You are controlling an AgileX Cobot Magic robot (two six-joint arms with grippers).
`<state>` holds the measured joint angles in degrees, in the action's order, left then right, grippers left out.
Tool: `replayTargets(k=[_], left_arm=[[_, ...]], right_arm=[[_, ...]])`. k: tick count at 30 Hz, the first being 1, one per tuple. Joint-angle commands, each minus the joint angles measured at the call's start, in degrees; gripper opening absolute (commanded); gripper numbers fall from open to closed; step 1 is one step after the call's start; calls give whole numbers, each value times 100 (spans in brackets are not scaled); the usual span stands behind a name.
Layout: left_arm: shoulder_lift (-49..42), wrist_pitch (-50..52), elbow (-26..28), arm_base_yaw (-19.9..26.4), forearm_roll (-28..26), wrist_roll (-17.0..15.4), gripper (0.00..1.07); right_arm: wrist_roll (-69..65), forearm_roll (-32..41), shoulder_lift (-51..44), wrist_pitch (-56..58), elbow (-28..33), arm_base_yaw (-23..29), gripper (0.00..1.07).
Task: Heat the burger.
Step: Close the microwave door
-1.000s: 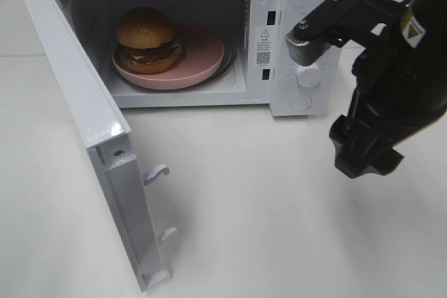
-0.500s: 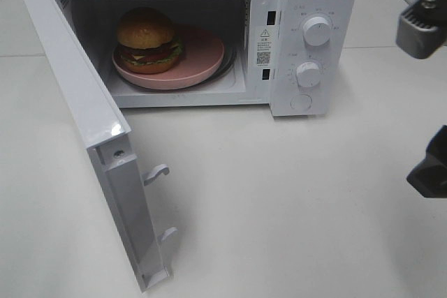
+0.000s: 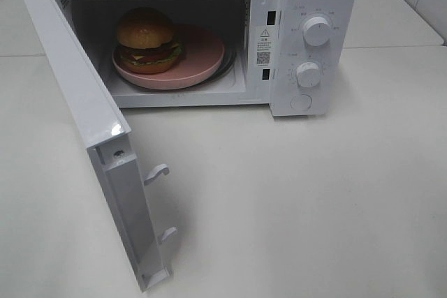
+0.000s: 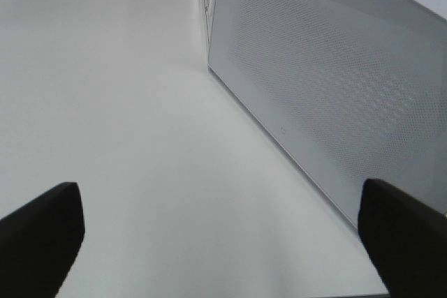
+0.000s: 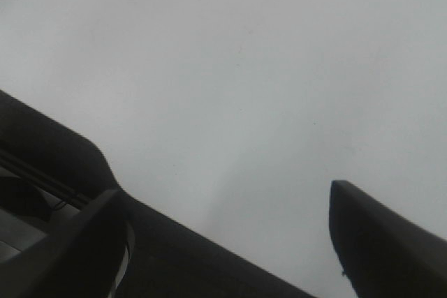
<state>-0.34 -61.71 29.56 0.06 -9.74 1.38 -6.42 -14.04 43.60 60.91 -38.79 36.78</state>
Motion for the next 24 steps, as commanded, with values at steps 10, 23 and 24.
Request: replayTargets(k=[10, 23, 24], left_arm=[[-92, 74, -11, 11, -6, 0, 100], [-92, 74, -11, 11, -6, 0, 100], [-92, 74, -11, 11, -6, 0, 100]], right_arm=[[-212, 80, -1415, -92, 613, -1547, 76], [-258, 476, -2727, -390, 968, -2366, 76], [-258, 573, -2893, -441, 980, -2452, 76]])
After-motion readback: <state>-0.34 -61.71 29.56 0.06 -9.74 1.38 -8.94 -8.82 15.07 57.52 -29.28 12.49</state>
